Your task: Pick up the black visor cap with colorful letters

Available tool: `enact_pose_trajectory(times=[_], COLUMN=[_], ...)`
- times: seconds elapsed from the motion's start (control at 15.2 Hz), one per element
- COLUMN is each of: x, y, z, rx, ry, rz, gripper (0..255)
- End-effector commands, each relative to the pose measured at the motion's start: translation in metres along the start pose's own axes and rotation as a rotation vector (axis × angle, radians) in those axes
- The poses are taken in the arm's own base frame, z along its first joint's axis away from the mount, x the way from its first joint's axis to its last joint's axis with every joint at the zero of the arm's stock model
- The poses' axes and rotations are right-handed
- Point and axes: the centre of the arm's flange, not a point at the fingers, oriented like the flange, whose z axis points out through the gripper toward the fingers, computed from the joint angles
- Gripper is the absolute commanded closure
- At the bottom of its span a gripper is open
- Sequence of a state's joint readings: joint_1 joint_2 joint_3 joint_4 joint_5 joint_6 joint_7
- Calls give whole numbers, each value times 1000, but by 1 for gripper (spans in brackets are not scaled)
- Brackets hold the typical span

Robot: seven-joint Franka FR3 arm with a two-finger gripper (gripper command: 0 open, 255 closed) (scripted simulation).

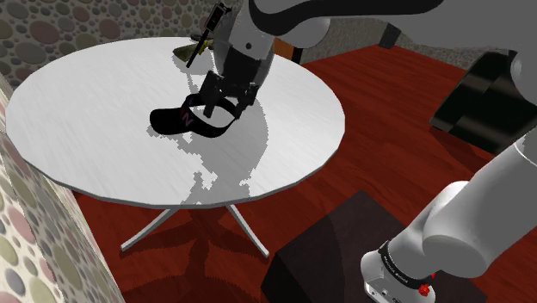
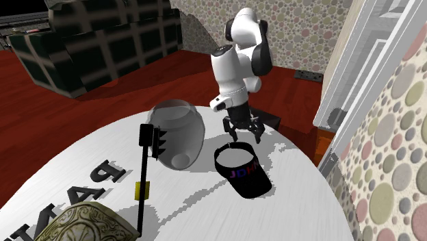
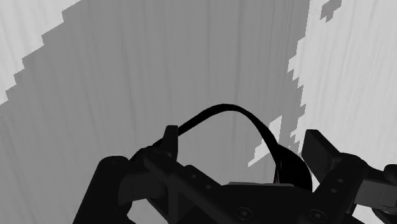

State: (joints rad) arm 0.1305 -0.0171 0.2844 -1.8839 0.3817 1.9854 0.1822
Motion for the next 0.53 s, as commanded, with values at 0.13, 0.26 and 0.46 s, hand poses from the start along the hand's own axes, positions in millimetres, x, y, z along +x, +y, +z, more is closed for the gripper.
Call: enact_pose_trajectory(times=[0.13, 0.26, 0.46], x=[37, 56, 72], y=[-25, -38, -48], z=[1, 2, 7], rx=[41, 60, 78], ry=[36, 53, 69], rz=[3, 4, 5], gripper=[0, 0, 0])
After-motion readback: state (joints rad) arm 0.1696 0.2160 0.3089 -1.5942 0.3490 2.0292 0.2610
